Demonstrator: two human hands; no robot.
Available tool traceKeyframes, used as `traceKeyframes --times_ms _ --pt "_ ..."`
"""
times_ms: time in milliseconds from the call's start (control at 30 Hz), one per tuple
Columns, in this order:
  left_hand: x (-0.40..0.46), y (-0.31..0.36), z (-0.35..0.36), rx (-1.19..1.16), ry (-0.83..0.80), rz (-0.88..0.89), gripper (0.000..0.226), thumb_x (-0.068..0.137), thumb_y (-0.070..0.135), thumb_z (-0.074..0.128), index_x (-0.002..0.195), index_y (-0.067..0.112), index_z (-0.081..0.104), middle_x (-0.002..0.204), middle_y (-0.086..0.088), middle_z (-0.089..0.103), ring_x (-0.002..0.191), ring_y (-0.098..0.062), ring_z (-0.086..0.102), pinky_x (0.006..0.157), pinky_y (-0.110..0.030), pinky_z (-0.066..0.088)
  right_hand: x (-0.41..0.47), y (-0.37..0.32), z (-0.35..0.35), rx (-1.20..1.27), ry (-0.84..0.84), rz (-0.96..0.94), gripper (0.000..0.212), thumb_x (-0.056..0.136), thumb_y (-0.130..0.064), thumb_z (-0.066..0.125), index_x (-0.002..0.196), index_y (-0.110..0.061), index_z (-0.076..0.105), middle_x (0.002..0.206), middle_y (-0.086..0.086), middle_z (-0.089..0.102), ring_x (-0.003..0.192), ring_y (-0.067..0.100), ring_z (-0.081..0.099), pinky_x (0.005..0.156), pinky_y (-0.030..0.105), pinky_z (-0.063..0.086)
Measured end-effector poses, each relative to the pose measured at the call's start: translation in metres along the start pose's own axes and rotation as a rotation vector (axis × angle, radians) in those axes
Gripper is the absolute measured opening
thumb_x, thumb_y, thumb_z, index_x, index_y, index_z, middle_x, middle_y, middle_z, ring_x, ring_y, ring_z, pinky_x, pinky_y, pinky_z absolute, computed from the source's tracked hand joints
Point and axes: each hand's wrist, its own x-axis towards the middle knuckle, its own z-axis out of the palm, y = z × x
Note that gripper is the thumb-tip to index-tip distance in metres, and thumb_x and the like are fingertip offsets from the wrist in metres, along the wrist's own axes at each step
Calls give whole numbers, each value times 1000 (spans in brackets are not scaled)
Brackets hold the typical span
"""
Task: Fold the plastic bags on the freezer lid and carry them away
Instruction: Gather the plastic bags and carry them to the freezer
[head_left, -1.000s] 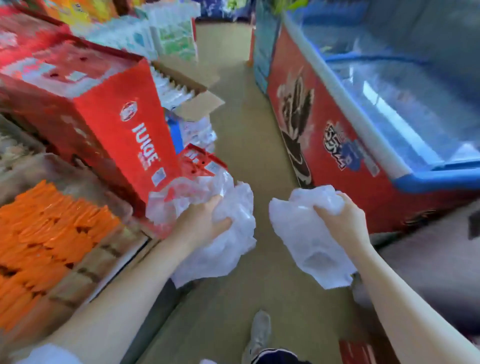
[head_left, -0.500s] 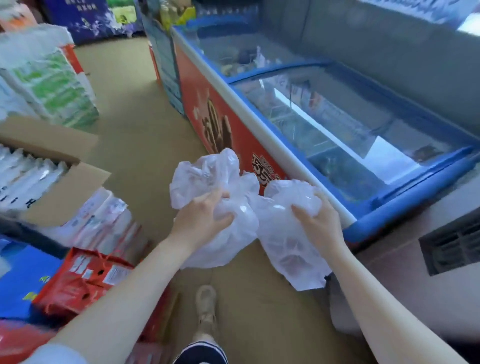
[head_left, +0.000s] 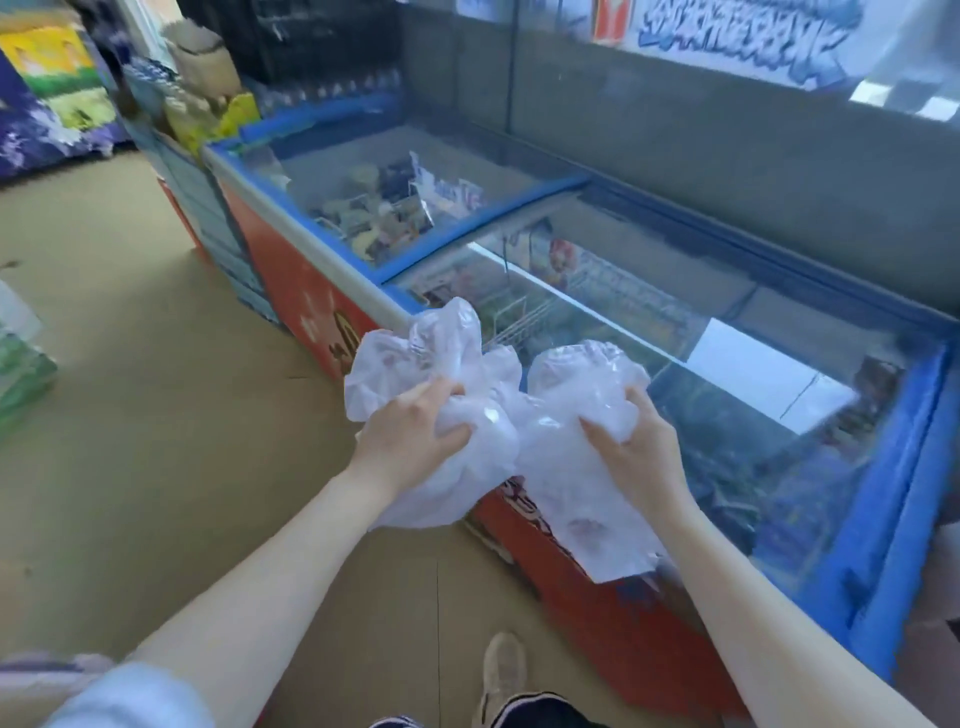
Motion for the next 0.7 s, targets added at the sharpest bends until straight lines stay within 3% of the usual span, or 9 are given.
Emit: traceKeyframes --times_ms 100,267,400,533,600,700 --pt "56 -9 6 39 12 62 34 86 30 60 115 15 52 114 -3 59 98 -26 56 63 -29 31 51 -4 8 -86 25 -53 48 83 -23 68 123 -6 48 114 11 60 103 29 55 80 30 39" --pt "138 -24 9 64 0 115 33 88 28 56 119 17 51 119 -2 55 98 -24 54 68 -32 40 128 -8 24 -155 18 -79 49 83 -26 68 124 -11 48 121 5 58 110 24 51 74 20 30" --pt "200 -49 12 79 41 166 31 87 24 55 116 16 54 109 -6 57 93 -28 55 65 -28 34 179 -11 45 -181 27 -77 46 81 -29 69 119 -12 49 109 3 60 101 23 54 72 23 33" --pt "265 -82 16 122 81 309 33 79 16 60 109 21 47 94 -11 60 84 -34 59 60 -37 46 230 -20 63 -250 27 -114 51 82 -20 68 127 -12 46 117 3 54 114 22 45 74 30 37" --pt "307 -95 13 180 158 397 33 78 16 58 108 21 44 90 -11 61 79 -33 60 61 -38 48 257 -24 72 -310 96 -168 53 80 -17 71 127 -8 48 118 7 56 119 27 42 75 36 41" --pt "373 -111 14 162 207 520 34 76 25 43 110 19 45 95 -11 60 81 -29 54 69 -35 43 296 -28 91 -365 235 -182 57 71 -16 80 121 -2 55 122 14 58 114 38 49 87 48 44"
